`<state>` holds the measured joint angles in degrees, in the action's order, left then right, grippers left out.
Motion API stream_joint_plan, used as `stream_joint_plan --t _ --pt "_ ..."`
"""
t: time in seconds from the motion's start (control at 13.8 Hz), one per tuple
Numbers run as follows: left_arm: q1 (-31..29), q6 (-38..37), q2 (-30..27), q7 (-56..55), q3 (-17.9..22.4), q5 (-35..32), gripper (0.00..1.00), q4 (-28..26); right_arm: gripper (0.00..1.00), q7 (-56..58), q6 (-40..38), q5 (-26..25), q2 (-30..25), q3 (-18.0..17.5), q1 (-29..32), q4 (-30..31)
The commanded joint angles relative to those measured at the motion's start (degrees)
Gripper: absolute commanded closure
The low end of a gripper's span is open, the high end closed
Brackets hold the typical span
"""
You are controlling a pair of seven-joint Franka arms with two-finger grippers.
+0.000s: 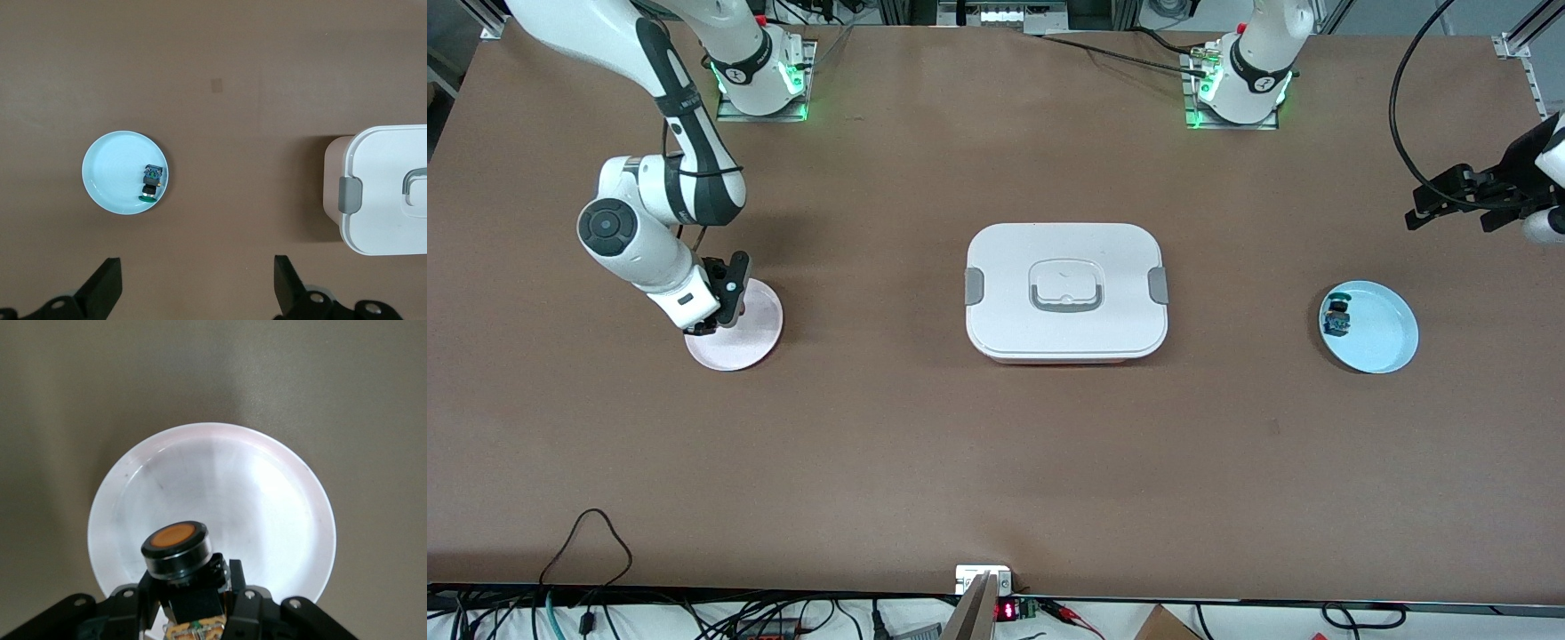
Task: Transfer orange switch to right arm and place
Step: 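Lower the switch onto the white plate and open the right gripper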
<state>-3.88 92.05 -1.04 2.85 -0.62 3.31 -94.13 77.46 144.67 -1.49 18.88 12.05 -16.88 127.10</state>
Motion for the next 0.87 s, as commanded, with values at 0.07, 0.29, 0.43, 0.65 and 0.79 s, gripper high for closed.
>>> stream_joint_plan --t 0.07,0.29,0.43,0.65,0.79 --pt "0.1 -0.38 3.23 1.81 -0.17 -1.56 0.0 5.09 1.0 2.6 3.69 -0.89 2.56 -0.01 0.18 0.52" --pt "0.01 -0.47 3.32 2.16 0.01 -1.56 0.0 5.37 1.0 3.13 4.83 -0.89 3.7 -0.1 0.09 0.52" --pt "0.01 -0.65 3.32 2.16 0.01 -1.47 0.0 5.36 1.0 3.13 4.92 -0.8 3.8 -0.1 0.01 0.78" --pt "0.19 0.32 3.32 2.34 -0.43 -1.47 0.0 5.45 0.99 3.05 4.92 -0.63 3.88 -0.1 0.09 0.87" --pt "0.19 0.32 3.32 2.34 -0.43 -1.47 0.0 5.45 0.96 2.78 4.92 -0.45 3.8 -0.1 0.09 1.48"
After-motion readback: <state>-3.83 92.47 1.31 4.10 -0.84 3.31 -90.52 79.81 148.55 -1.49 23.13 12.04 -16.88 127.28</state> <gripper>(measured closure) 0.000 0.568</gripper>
